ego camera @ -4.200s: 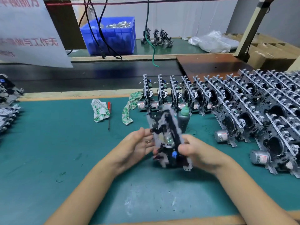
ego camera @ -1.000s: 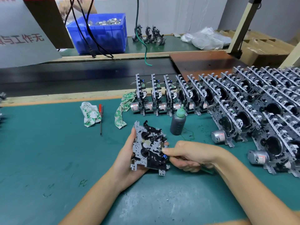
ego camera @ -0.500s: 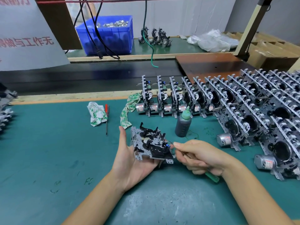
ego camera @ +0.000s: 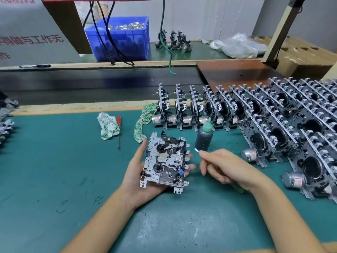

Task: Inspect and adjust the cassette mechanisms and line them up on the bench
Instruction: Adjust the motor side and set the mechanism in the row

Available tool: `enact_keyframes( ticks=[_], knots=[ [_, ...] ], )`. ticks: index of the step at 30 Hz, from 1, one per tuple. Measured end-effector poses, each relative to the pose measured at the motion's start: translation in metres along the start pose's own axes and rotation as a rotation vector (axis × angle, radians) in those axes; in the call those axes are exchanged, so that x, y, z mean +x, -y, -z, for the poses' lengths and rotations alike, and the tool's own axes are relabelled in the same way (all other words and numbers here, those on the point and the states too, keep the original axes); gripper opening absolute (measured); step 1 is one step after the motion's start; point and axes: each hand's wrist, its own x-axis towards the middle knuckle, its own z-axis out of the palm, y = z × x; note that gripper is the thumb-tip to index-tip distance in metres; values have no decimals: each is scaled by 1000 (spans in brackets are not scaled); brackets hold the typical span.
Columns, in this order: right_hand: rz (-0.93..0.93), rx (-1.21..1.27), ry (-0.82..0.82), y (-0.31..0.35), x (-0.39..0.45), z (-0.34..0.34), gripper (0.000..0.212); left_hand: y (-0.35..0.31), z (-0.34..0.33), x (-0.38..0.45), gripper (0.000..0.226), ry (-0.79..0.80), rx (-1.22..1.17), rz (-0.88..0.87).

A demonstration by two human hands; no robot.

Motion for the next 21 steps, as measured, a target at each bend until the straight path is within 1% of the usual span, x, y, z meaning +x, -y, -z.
enact_keyframes(
  ticks=[2,3,6,7,9,11,13,15,17,18,21],
  knots=[
    [14,-176,-106,-2,0,3,52,0,1,0,72,5,4,5],
    [16,-299,-185,-4,0,5,53,0,1,1,71,6,4,9],
    [35,-797,-477,-10,0,10,50,1,2,2,71,-4,8,12],
    [56,-916,-527,-11,1,9,48,1,3,3,71,-8,18,9],
    [114,-1006,-555,-13,4,4,45,2,4,4,71,-18,38,5],
    [166,-927,-612,-15,8,0,40,3,6,4,70,-20,45,15],
    [211,-756,-729,-16,11,-4,37,4,7,4,70,-11,34,27],
    [253,-615,-787,-17,17,-8,43,4,8,5,70,2,37,35],
    [238,-523,-775,-17,24,-12,53,4,9,4,68,23,46,40],
    [217,-487,-767,-17,28,-13,53,4,9,4,67,36,40,43],
    [211,-394,-748,-17,34,-13,36,3,9,4,64,70,6,46]
  ],
)
